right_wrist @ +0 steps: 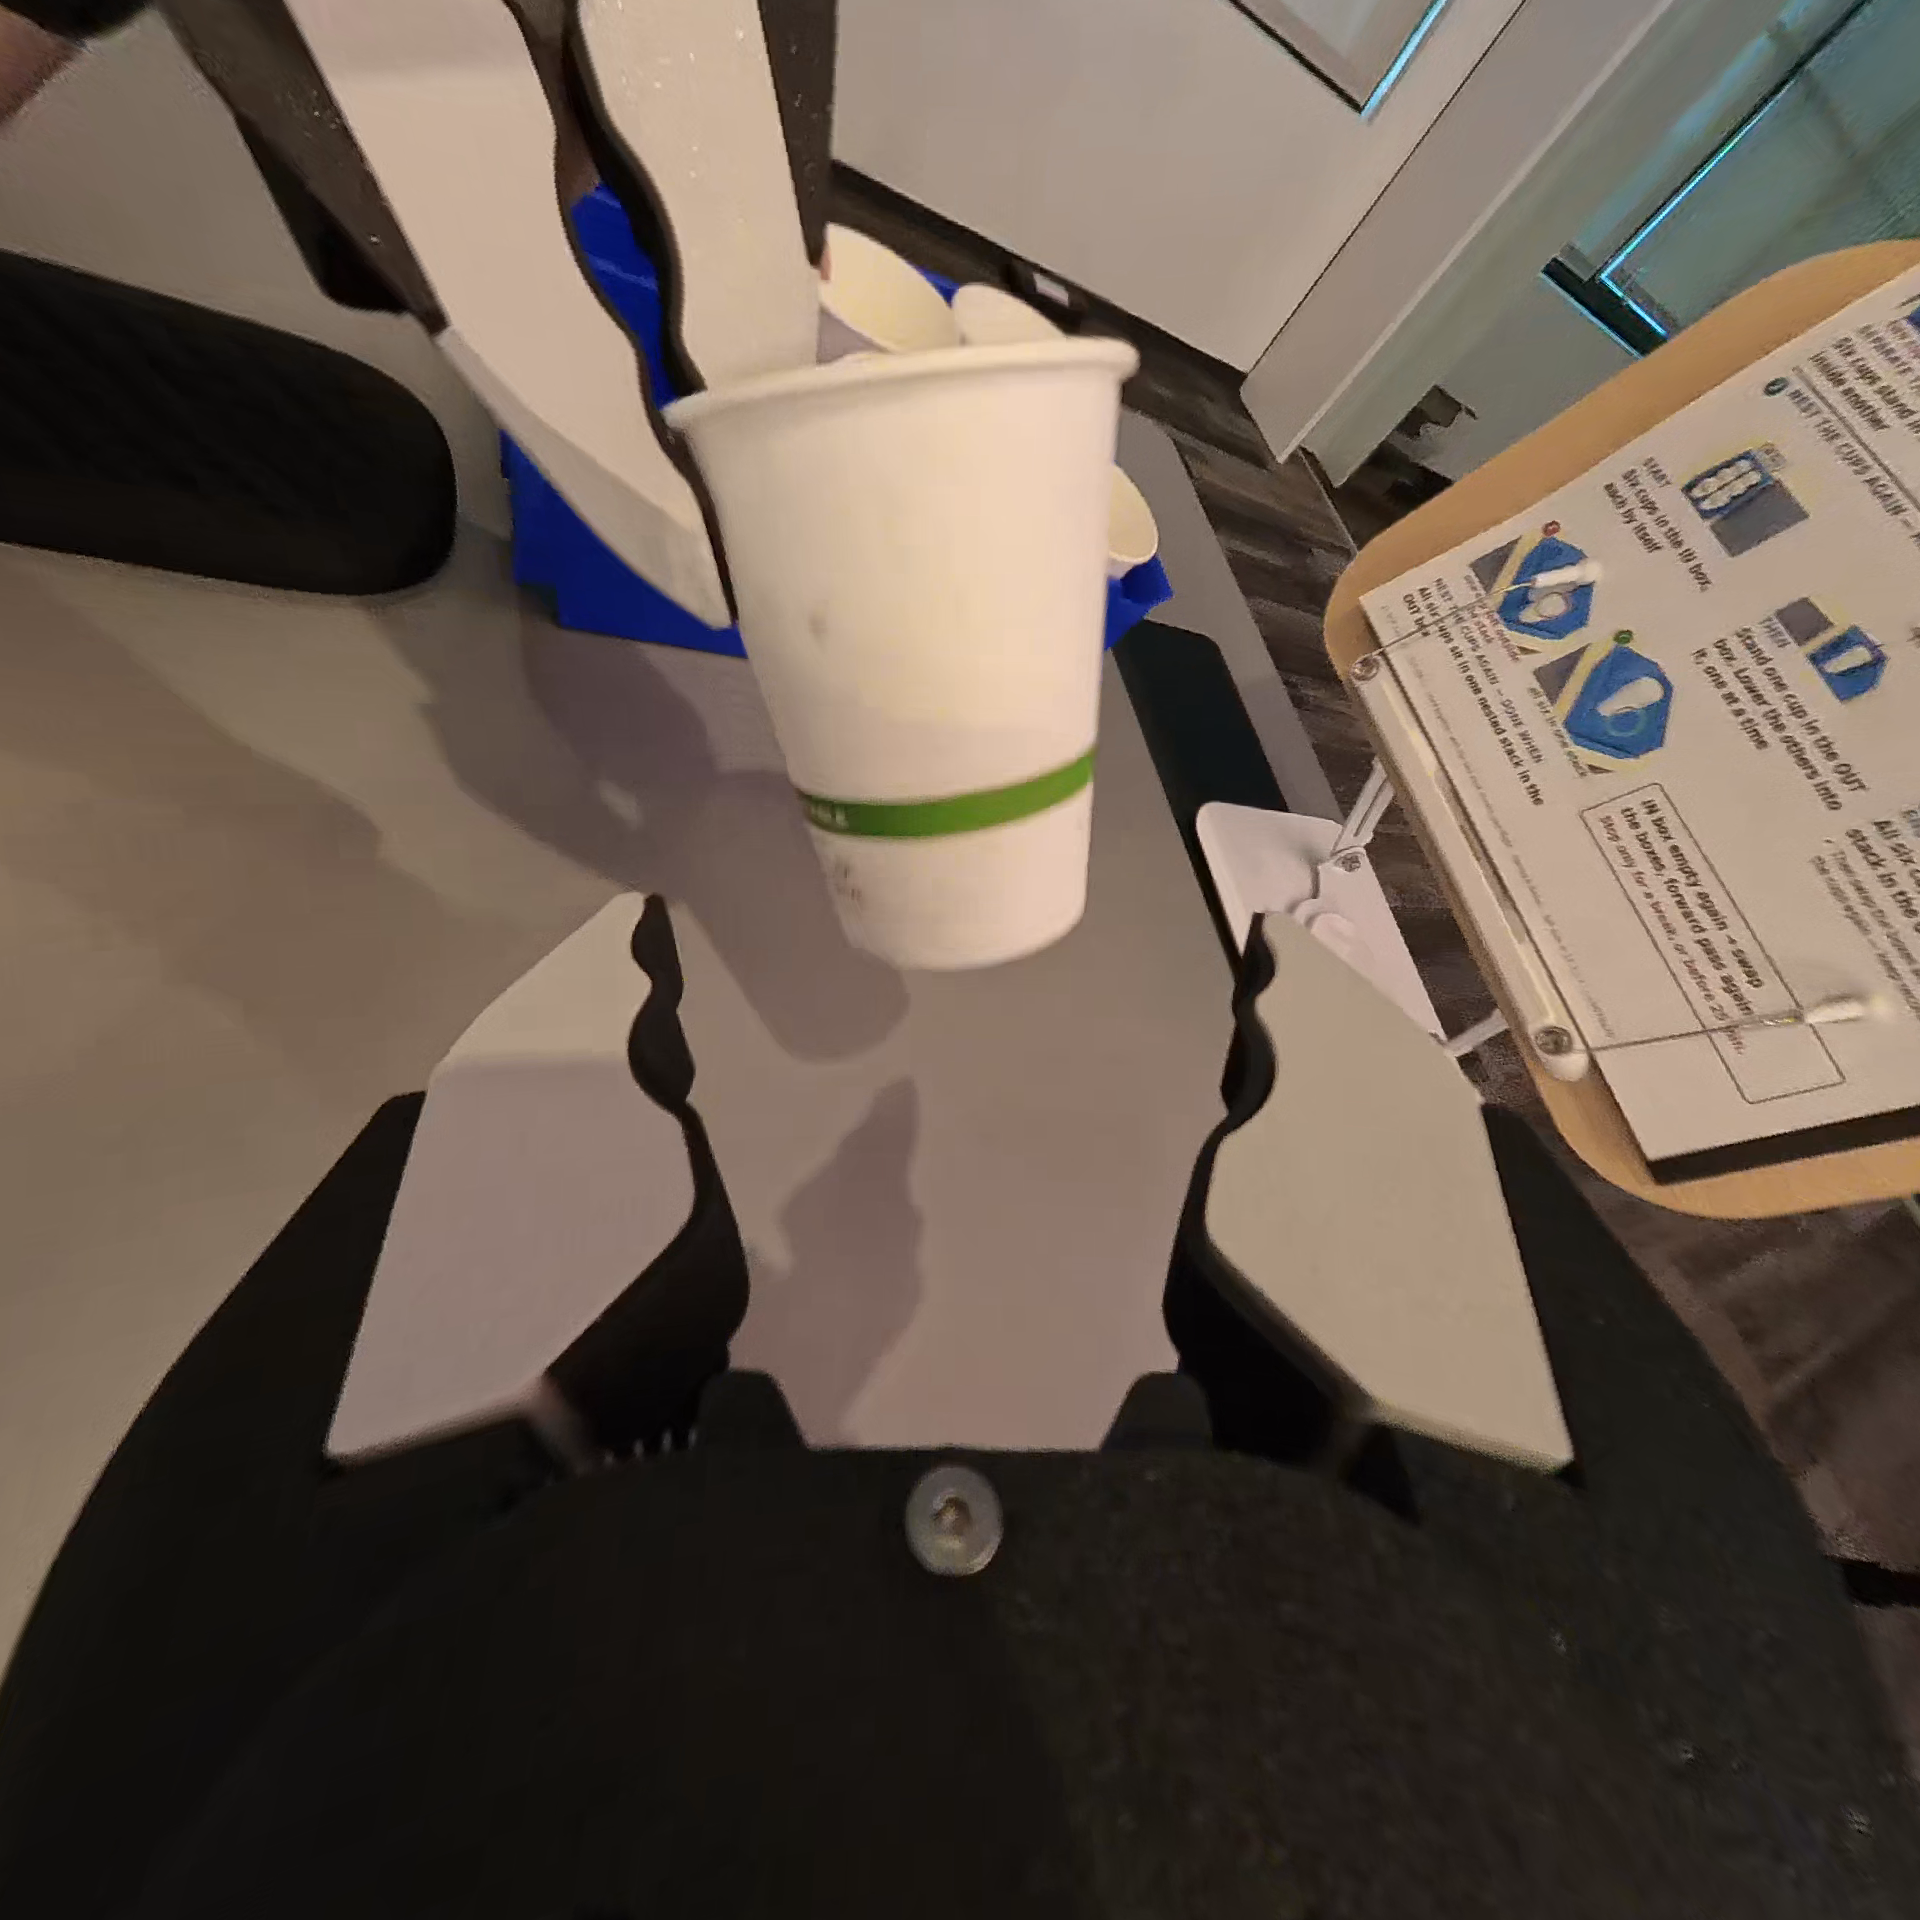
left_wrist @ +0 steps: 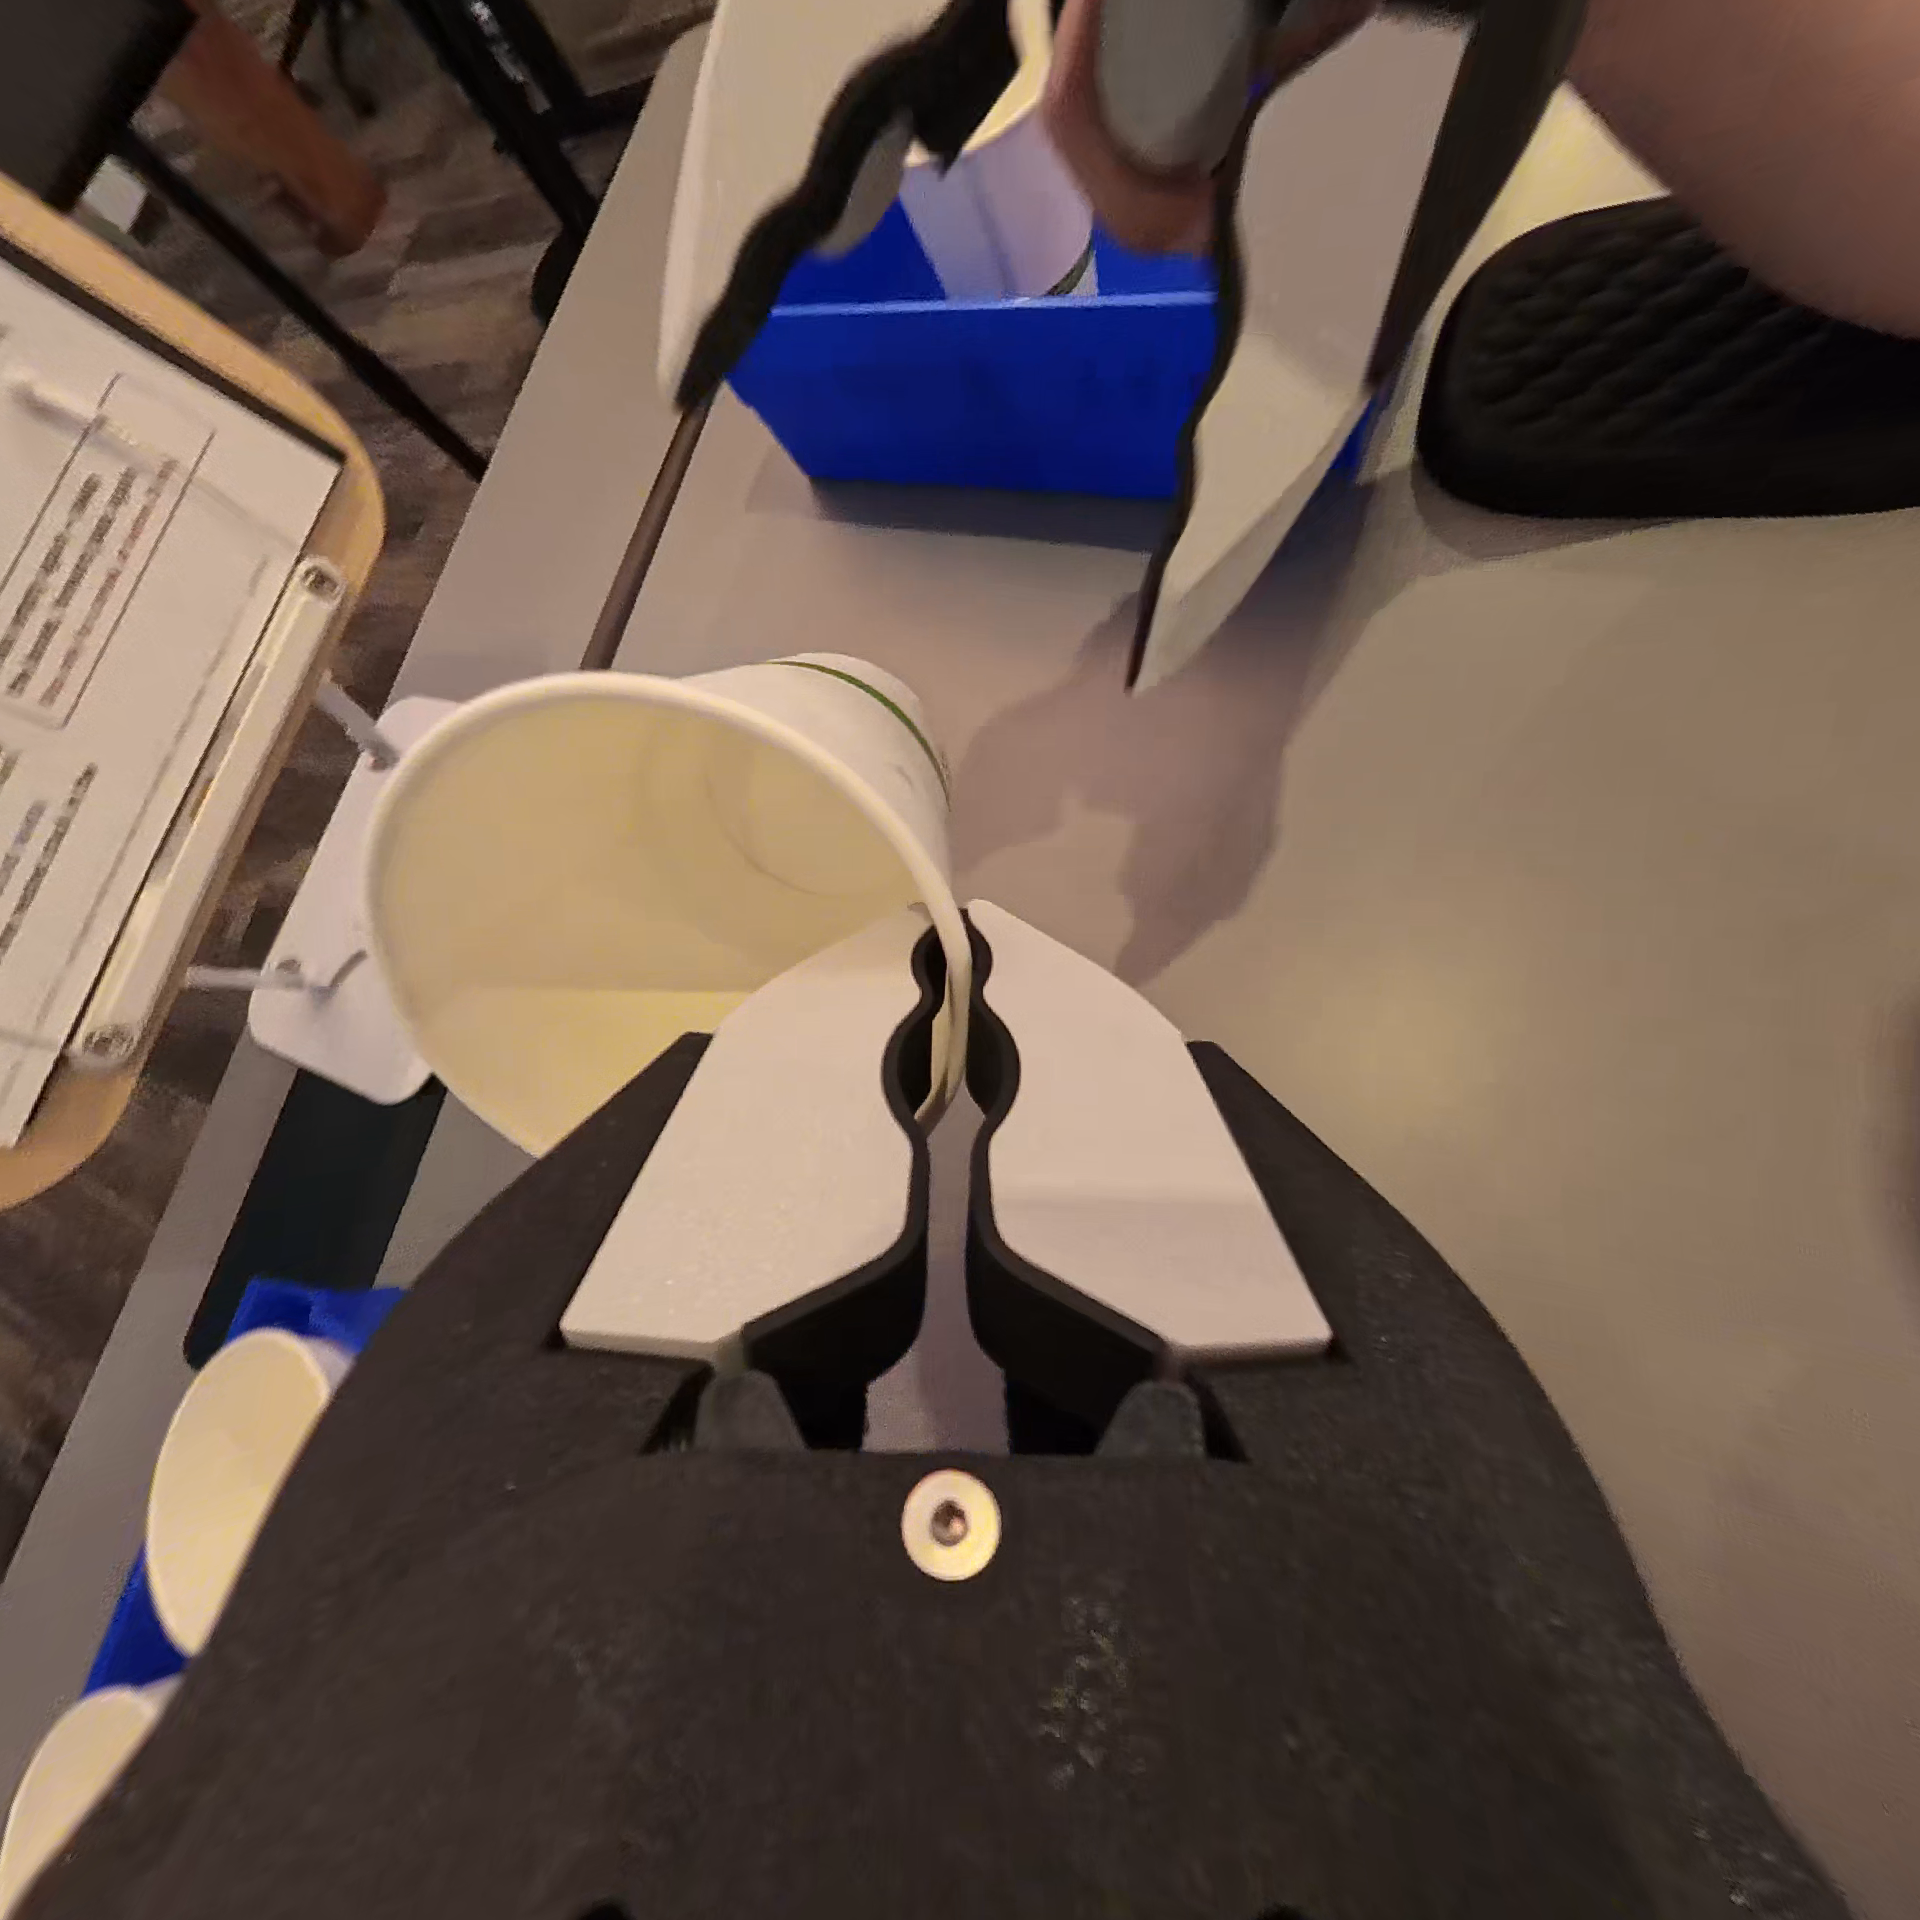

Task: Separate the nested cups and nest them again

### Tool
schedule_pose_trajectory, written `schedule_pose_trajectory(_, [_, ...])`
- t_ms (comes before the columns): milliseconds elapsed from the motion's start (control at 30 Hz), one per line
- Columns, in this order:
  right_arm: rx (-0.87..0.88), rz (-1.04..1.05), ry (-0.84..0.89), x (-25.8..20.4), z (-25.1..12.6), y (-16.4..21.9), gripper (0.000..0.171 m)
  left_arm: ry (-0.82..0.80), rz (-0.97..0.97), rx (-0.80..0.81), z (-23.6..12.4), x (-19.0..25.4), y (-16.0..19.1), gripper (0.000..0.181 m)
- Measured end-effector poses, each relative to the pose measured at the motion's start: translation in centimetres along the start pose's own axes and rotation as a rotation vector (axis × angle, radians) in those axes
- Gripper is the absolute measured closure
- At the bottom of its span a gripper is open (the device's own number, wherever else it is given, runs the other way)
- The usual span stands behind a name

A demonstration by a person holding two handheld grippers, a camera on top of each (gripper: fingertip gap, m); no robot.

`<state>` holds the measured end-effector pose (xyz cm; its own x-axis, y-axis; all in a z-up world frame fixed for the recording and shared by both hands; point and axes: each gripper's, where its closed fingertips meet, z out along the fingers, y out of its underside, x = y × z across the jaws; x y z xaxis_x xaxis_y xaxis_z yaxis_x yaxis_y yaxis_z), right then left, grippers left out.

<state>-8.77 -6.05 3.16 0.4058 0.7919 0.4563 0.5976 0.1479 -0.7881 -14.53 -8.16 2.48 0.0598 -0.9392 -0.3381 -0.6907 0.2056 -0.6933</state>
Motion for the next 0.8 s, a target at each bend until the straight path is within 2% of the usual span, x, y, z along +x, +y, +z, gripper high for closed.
schedule_pose_trajectory(167, [-0.042, 0.001, -0.060, -1.2, 1.9, 1.5, 0.069, 0.073, 0.067, 0.000, 1.5, 1.7, -1.5, 0.181])
schedule_pose_trajectory(433, [-0.046, 0.005, -0.117, -2.0, 2.5, 2.1, 0.082, 0.116, 0.147, -0.002, 2.4, 3.2, -2.4, 0.181])
schedule_pose_trajectory(600, [-0.021, 0.042, -0.168, -2.5, 2.6, 2.0, 0.087, 0.127, 0.148, 0.002, 2.5, 3.6, -2.2, 0.181])
schedule_pose_trajectory(800, [-0.079, 0.044, -0.220, -3.4, 3.0, 3.1, 0.088, 0.135, 0.169, -0.036, 3.1, 4.1, -1.5, 0.180])
